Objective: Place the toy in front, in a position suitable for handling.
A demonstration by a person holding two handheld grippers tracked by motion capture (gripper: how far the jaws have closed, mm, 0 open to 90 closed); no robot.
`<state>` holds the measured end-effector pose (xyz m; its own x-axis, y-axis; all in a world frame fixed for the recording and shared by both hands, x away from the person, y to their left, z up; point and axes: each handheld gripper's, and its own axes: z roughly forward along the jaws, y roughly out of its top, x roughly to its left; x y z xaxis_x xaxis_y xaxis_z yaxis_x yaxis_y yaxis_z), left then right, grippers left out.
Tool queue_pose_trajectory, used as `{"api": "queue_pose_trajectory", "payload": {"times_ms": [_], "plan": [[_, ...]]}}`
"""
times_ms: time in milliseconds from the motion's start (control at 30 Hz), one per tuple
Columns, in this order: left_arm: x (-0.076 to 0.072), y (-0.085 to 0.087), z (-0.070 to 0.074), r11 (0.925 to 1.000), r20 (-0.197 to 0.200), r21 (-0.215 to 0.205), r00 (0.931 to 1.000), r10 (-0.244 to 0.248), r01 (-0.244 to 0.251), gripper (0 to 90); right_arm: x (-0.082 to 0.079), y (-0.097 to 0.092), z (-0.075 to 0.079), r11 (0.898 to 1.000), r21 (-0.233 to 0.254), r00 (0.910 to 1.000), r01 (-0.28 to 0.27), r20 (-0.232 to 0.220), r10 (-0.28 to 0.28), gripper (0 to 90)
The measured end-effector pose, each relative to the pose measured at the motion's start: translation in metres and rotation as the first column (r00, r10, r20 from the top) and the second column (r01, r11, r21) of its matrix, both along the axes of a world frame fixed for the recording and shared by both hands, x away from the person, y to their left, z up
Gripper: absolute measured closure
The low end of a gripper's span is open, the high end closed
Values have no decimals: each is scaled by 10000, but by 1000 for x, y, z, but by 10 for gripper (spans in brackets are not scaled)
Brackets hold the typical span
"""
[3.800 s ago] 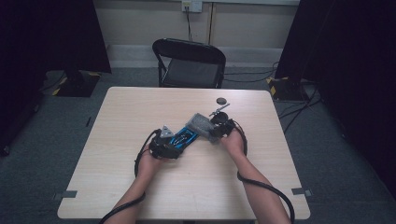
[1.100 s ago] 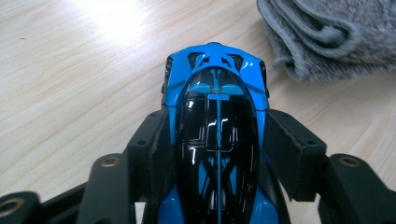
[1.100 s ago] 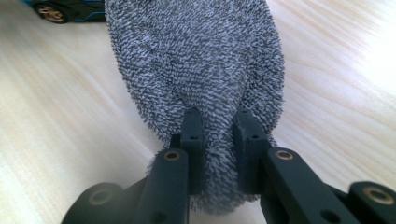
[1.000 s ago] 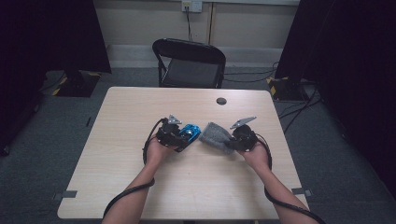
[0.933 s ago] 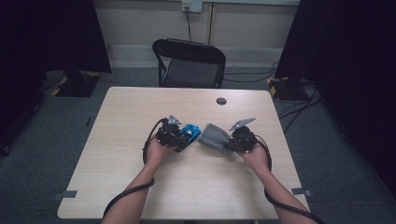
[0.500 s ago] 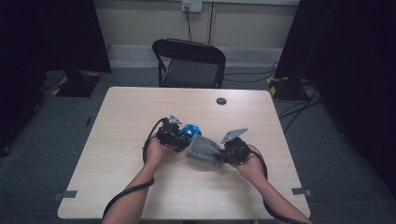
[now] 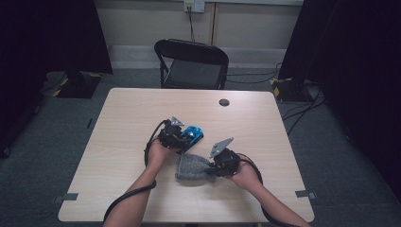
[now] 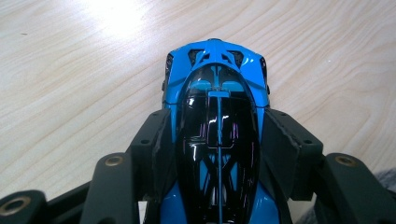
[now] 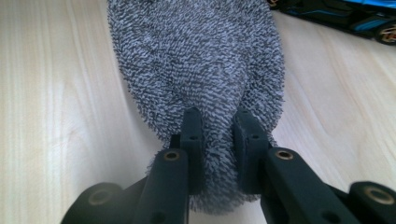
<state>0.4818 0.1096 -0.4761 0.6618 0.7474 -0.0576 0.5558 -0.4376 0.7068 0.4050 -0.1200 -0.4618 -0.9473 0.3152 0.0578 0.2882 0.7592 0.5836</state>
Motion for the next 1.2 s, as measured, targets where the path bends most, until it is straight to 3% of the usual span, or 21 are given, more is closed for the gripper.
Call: {"api": "queue_pose_trajectory", "payload": {"times_ms": [233, 667, 1200], "plan": [[-2, 2, -1, 10000, 67, -69, 10000, -35, 36, 441, 23, 9, -3, 9989, -444, 9999, 165, 30, -163, 763], [-3, 4, -2, 9999, 203, -107, 9998, -90, 92, 441, 71, -1, -4, 9851, -557, 9860, 1626, 459, -1602, 768], [-5, 5, -3, 9998, 273, -171, 9996, -76, 81, 441, 90, -7, -3, 9596, -836, 9601, 2686, 1043, -2596, 770]]}}
